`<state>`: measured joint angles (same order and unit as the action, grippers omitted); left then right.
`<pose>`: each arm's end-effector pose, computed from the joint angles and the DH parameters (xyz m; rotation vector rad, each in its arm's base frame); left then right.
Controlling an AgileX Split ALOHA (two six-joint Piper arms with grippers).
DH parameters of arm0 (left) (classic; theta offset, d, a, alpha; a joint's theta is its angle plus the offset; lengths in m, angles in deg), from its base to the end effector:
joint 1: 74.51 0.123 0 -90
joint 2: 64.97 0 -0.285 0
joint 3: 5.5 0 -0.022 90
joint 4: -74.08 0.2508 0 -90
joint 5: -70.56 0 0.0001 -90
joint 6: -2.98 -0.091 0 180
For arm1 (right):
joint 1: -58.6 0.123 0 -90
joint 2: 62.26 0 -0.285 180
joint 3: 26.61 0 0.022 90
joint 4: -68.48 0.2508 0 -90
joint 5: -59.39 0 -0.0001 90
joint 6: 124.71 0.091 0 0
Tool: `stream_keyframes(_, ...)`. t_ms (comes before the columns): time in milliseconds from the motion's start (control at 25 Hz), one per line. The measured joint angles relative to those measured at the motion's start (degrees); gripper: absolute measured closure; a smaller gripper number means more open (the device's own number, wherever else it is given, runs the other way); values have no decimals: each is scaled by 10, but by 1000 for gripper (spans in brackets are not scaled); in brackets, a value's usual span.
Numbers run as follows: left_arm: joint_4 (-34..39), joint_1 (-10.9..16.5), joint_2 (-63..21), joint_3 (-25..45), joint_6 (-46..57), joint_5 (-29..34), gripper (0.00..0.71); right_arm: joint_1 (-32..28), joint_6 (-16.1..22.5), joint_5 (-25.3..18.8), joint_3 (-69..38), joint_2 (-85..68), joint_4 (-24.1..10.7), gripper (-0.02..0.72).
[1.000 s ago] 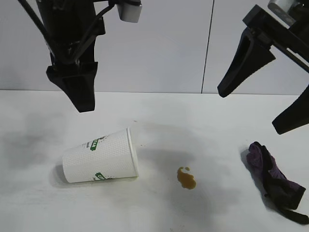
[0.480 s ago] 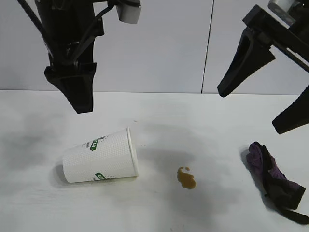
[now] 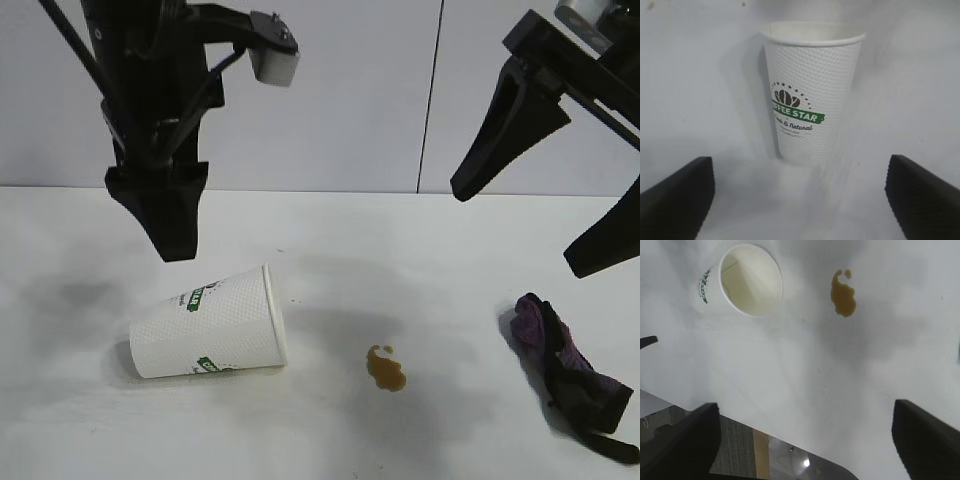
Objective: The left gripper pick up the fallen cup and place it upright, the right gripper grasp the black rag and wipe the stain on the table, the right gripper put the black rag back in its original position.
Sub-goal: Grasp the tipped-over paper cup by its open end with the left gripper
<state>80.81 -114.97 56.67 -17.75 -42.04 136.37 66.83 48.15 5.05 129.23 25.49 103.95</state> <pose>0.3115 -0.2529 0.2130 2.1236 2.1997 0.1720 0.2476 0.0792 0.2589 0.0555 2.8095 0.7871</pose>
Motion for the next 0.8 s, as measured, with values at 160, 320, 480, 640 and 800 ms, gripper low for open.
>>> stream_keyframes(160, 15, -22, 14, -3, 11, -20, 46, 0, 0, 0, 0, 0, 0, 60)
stream_keyframes(320, 16, -33, 32, -4, 42, -23, 46, 0, 0, 0, 0, 0, 0, 60)
stream_keyframes(480, 16, -34, 58, -4, 55, -32, 46, 0, 0, 0, 0, 0, 0, 60)
stream_keyframes(640, 16, -34, 72, -4, 58, -54, 46, 0, 0, 0, 0, 0, 0, 59)
stream_keyframes(800, 18, -34, 90, -4, 58, -66, 46, 0, 0, 0, 0, 0, 0, 59)
